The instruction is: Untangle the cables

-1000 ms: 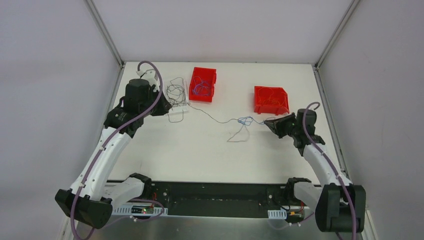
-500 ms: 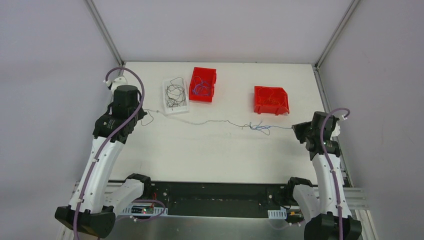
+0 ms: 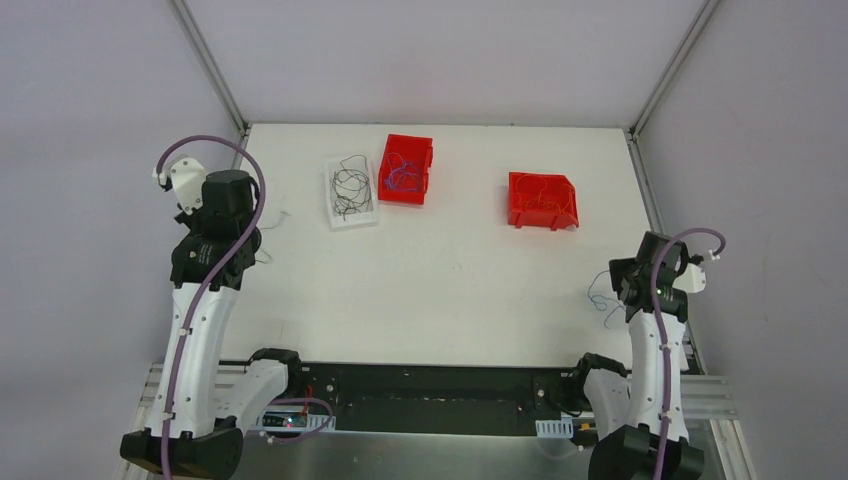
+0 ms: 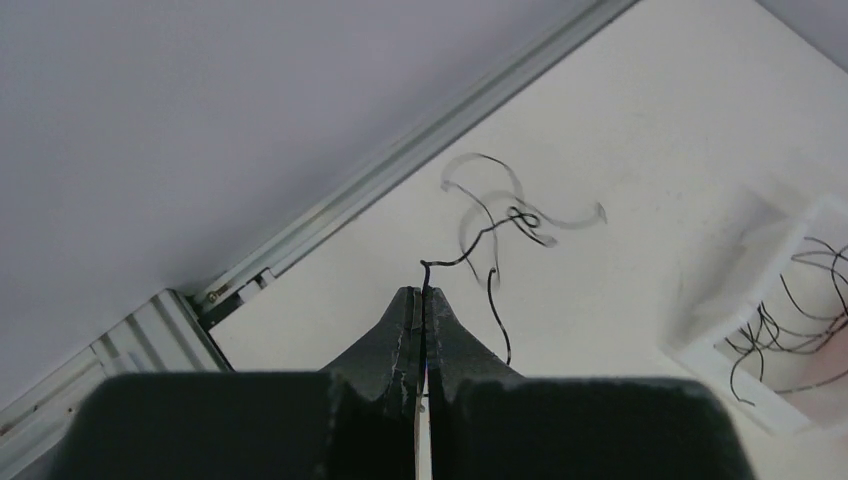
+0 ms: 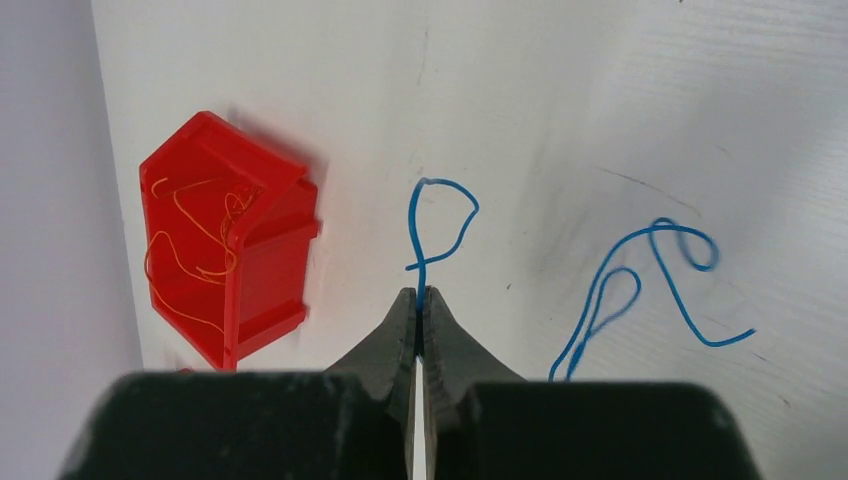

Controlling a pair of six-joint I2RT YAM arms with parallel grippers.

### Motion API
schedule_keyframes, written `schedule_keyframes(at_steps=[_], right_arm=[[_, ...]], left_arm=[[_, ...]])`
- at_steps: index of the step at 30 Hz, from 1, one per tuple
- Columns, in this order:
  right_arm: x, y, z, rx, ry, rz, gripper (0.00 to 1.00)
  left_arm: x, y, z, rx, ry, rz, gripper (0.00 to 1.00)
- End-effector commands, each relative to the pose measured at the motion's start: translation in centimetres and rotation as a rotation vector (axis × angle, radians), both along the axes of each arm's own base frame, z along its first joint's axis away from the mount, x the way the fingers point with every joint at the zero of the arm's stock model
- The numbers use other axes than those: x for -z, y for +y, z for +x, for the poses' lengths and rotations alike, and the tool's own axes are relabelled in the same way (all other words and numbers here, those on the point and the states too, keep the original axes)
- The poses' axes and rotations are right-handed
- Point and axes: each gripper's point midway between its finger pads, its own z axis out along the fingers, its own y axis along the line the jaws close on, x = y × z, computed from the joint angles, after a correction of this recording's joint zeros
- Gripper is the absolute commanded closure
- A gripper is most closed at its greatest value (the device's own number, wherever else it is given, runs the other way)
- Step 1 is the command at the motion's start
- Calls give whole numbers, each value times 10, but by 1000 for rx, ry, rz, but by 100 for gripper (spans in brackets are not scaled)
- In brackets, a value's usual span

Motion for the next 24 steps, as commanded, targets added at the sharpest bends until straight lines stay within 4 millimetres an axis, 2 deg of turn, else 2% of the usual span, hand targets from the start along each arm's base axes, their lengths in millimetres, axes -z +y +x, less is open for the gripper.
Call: schedule_keyframes(at_steps=[1, 2, 4, 6, 8, 11, 15, 17, 20, 21, 24], right_arm=[[-11, -5, 3, -15, -28, -21, 100], [-14, 7, 11, -92, -64, 3, 100], [-28, 43, 31, -315, -165, 73, 100], [-41, 71, 36, -453, -183, 95, 100], [-61, 96, 41, -578, -195, 53, 100], [-91, 131, 49, -713, -257, 1, 100], [-125, 187, 62, -883, -324, 2, 100], [-137, 217, 71, -966, -338, 5, 100], [-147, 261, 87, -1079, -331, 3, 100], [-147, 279, 91, -1119, -323, 7, 100], [-148, 313, 115, -1172, -324, 4, 100]], left_arm=[[-27, 16, -15, -90, -70, 52, 100], [-21, 3, -4, -10, -85, -6, 100], [-10, -27, 15, 158, -101, -115, 100], [-6, -48, 25, 277, -117, -178, 100], [-6, -52, 26, 297, -139, -189, 100], [-11, -46, 24, 288, -148, -153, 100], [-14, -45, 21, 303, -145, -125, 100], [-15, -52, 21, 357, -151, -130, 100], [-14, -75, 25, 521, -156, -131, 100], [-13, -83, 25, 572, -156, -137, 100], [-10, -93, 25, 634, -169, -152, 100]])
